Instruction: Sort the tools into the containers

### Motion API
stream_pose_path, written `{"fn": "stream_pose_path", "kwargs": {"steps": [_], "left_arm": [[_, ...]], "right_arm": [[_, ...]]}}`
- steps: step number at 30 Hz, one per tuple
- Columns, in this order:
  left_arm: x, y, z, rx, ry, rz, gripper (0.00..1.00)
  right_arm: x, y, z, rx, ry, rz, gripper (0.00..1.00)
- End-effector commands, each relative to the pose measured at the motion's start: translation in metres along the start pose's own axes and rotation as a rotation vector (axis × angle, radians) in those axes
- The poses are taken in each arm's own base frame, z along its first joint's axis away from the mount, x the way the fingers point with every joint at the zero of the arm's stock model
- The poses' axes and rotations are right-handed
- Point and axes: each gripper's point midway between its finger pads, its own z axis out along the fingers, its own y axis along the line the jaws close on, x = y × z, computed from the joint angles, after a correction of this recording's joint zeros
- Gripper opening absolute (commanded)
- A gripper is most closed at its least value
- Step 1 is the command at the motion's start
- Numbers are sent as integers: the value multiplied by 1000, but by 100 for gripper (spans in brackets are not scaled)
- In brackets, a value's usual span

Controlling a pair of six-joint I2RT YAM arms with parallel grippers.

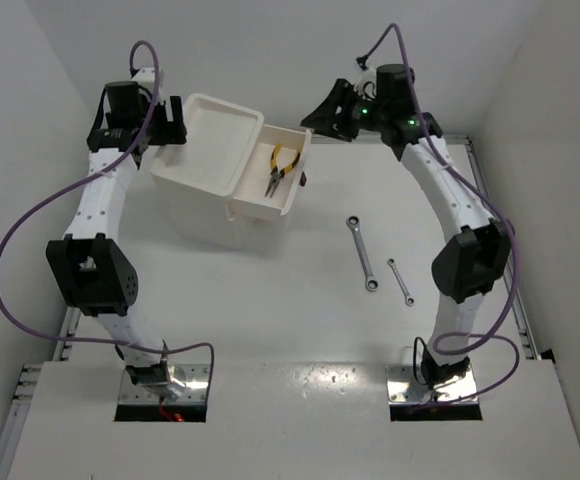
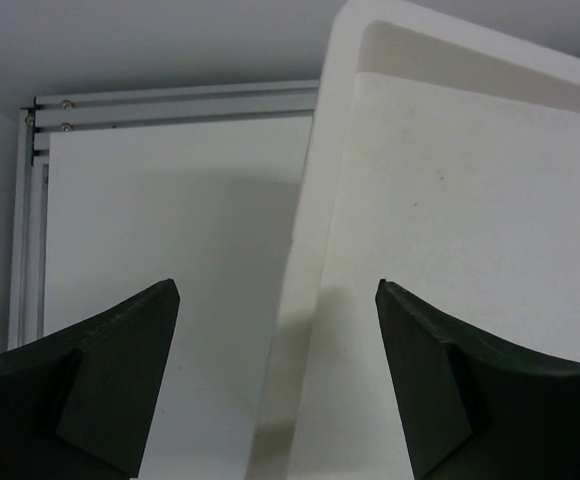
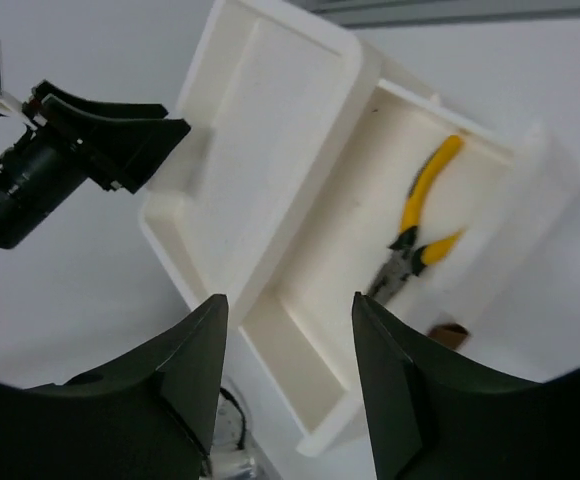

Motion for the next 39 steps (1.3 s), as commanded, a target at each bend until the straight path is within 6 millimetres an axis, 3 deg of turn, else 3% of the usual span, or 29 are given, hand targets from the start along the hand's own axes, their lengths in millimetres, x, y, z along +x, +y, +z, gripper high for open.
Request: {"fn": "stream_pose_path", "kwargs": {"steps": [1,4,5,7,8,9,10,12,14,19,21,26,31,33,39], "left_arm": [[8,3,6,15,52,32,85],[16,0,10,40,82,50,65],[19,0,10,41,91,48,51],[22,-1,13,50,99,46,30],[22,-1,13,50,100,46,10],[22,-1,13,50,100,46,1],[22,1,13,39,100,36,0],[22,2,13,30,101,37,0],[26,2,14,30,110,35,0],[27,1,9,29,110,26,0],[32,0,10,39,120,24,0],[40,-5,6,59,137,0,0],[45,-15,-1,90,143,3,0],[57,-22,1,112,169,2,0],[65,-37,-6,149,184,-1,0]], "right_arm": [[-12,-33,-45,115,-7,-184,54],[4,-82,-62,274,67,-256,50],[5,-95,-69,327,79,-274,48],[27,-118,-69,363,166,-285,42],[43,-131,-69,380,210,-268,39],[48,-136,-64,364,214,-266,30],[57,-134,-61,343,231,-277,13],[77,-139,-56,335,275,-264,6],[89,-131,-40,285,300,-240,0],[82,-118,-15,236,248,-222,0],[84,-122,-6,238,255,-172,0],[75,-105,21,177,225,-173,0],[87,-87,48,117,247,-191,0],[91,-75,60,83,253,-199,0],[91,-50,80,6,232,-223,0]]}}
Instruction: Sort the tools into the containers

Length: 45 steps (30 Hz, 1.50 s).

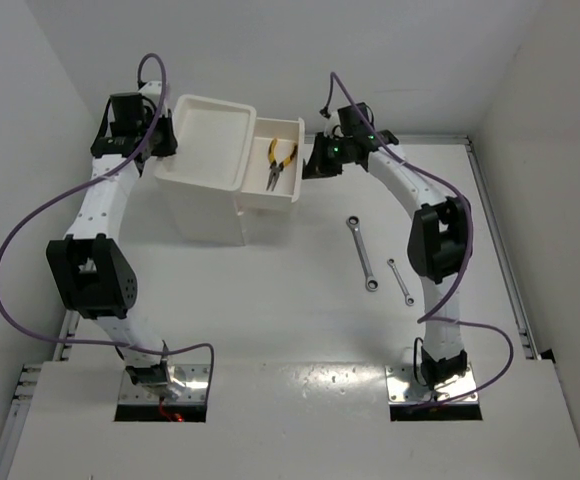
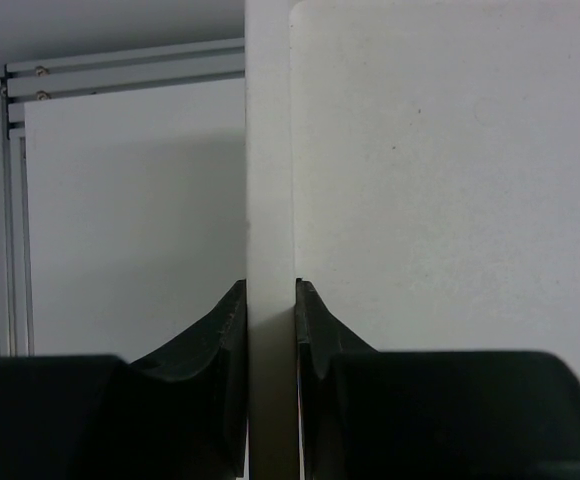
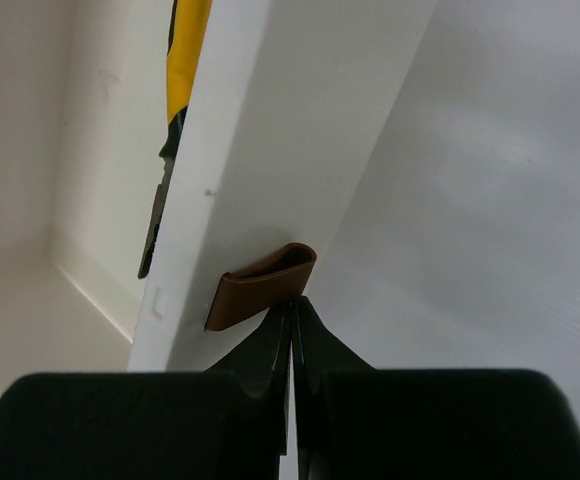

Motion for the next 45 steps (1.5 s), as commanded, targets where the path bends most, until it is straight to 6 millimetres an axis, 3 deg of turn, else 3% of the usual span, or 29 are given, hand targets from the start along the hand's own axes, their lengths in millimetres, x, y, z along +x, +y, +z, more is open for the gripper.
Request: {"fn": "stream_pose_path", "kwargs": {"steps": [1,6,11,15,22,28,31,32,33,34,35,36,41,42,45], "left_arm": [[27,-40,-11,125,92,-35,0],[28,-41,-13,125,93,-44,0],[27,-48,-13,151,93,-40,0],[27,-52,-14,171,92,-41,0],[34,-61,-14,246,100,20,0],[46,-77,-15,336,125,60,0],[47,-78,-13,348,132,65,0],[47,-80,-14,357,131,64,0],[47,-80,-14,357,131,64,0],[46,-81,-14,366,128,73,0],[46,-81,-14,367,128,73,0],[48,-81,-15,367,137,70,0],[48,-83,-13,386,135,77,0],[48,-83,-13,386,135,77,0],[46,-83,-11,386,133,77,0]], "right_arm": [[-16,89,13,-226,-65,-97,0],[-14,121,19,-322,-59,-119,0],[0,153,21,-378,-46,-185,0],[-7,145,30,-339,-72,-200,0],[-51,114,39,-109,-245,-270,0],[-67,135,38,-184,-334,-393,0],[-67,158,37,-255,-362,-460,10],[-66,156,39,-253,-364,-477,14],[-66,164,41,-270,-389,-511,20],[-59,166,45,-273,-392,-558,33],[-59,164,48,-273,-403,-577,40],[-63,175,43,-285,-440,-603,43],[-56,183,53,-347,-454,-642,47],[-64,193,48,-368,-478,-656,48],[-54,197,57,-394,-425,-642,49]]}}
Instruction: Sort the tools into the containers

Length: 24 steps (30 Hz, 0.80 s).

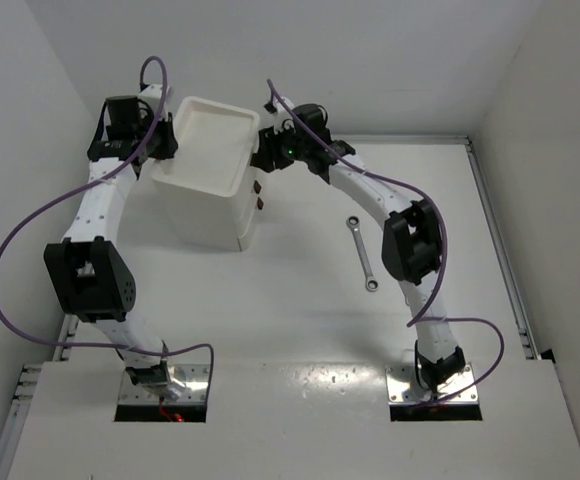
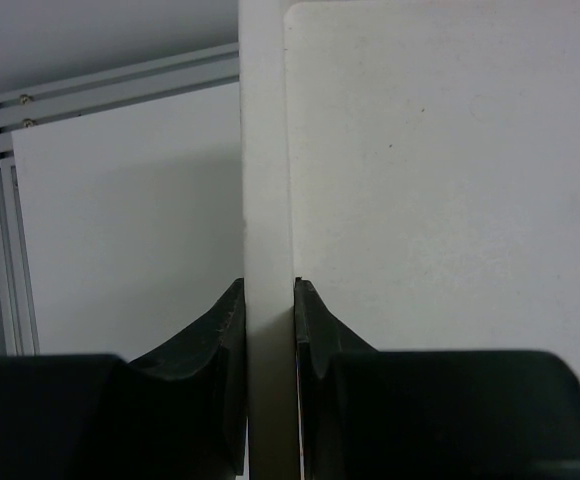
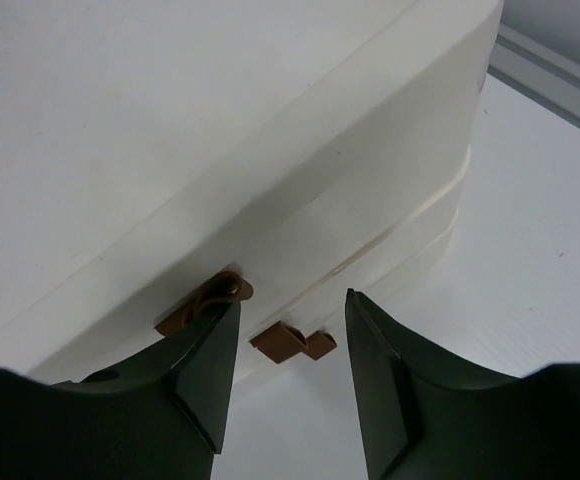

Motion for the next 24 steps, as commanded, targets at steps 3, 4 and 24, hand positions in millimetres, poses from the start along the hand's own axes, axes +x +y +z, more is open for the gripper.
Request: {"fn": "stream_pose_path", "kwargs": {"steps": [3,4,24], "left_arm": [[37,-81,0,319,143,-14,0],[37,-81,-1,319,145,-24,0],[14,-65,3,184,77,-142,47]], "right_arm": [[-51,100,13,-301,-207,-104,50],[-53,102,10,-304,-213,-91,52],[-31,-40,-152,147,-35,64,76]]}}
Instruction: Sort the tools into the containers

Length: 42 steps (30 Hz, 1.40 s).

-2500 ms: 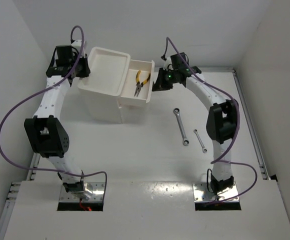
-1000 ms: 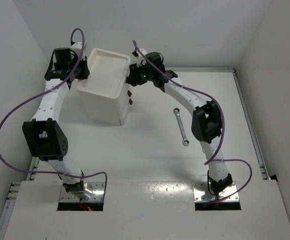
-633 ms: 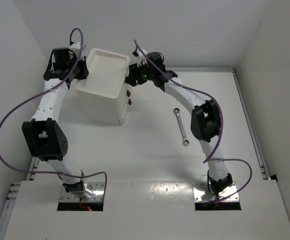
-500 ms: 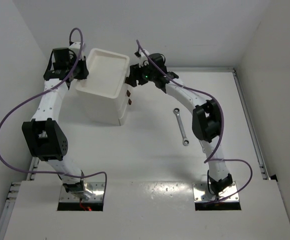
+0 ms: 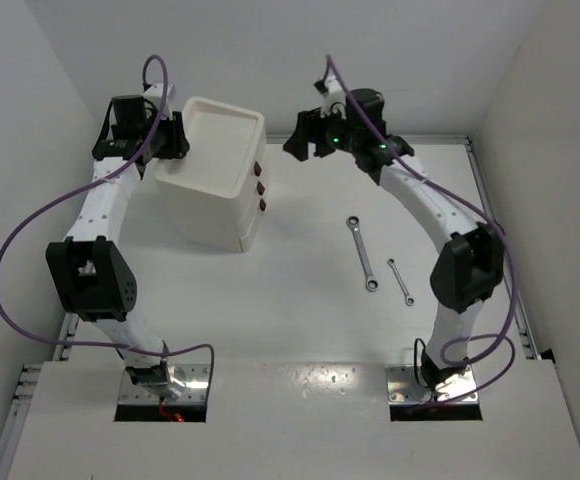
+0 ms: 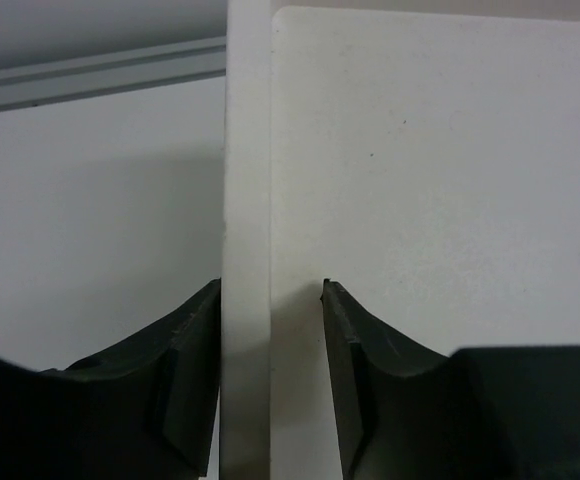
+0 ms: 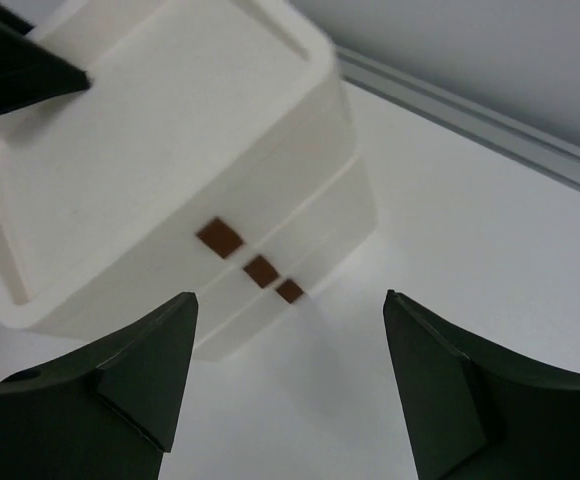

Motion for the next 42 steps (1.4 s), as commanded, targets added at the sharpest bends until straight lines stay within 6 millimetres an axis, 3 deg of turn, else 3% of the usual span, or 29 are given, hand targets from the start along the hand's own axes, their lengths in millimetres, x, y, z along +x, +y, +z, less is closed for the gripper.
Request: {"fn": "stream_pose_path", "kwargs": {"steps": [1,5,8,9,10,11,12,13,14,18,21,26,27,30,35,40,41,42], "left_arm": [[17,-48,-1,140,75,-81,47],[14,-56,-3,129,72,-121,51],[3,-50,-8,57,21,-157,53],[-7,-49,-15,45,-29,-156,61],[-13,-46,-19,27,-61,-150,66],[-20,-41,-23,-5,-95,-161,71],[-31,-40,-26,-10,-146,-163,82],[-38,-41,-30,-8,-169,-159,87],[-45,-42,-33,-7,-185,-156,89],[-81,-35,-49,-49,-272,-148,91],[-109,-32,-64,-71,-338,-108,91],[-153,-26,-101,-131,-459,-44,92],[-153,-24,-102,-145,-459,-36,92],[-166,-17,-126,-205,-508,-26,92],[-155,5,-142,-285,-507,-46,92],[-133,16,-143,-318,-470,-58,93],[-132,19,-146,-327,-472,-60,93],[-134,18,-151,-326,-481,-59,93]], "right_arm": [[30,-57,-42,113,109,80,76],[64,-89,-70,193,223,178,76],[90,-92,-85,209,269,226,76],[98,-89,-88,202,289,238,76],[119,-92,-92,213,333,267,76],[122,-89,-98,212,336,258,76],[130,-88,-101,211,352,257,76],[148,-88,-103,211,389,262,76],[151,-85,-106,199,394,258,76],[177,-84,-118,203,454,267,76],[183,-85,-123,209,474,252,74],[214,-87,-139,267,553,275,74],[210,-89,-142,290,542,272,73],[230,-89,-152,367,604,260,71],[257,-99,-165,488,666,251,66],[277,-102,-147,474,703,260,65],[273,-105,-141,473,698,258,64],[282,-107,-139,474,728,268,64]]}}
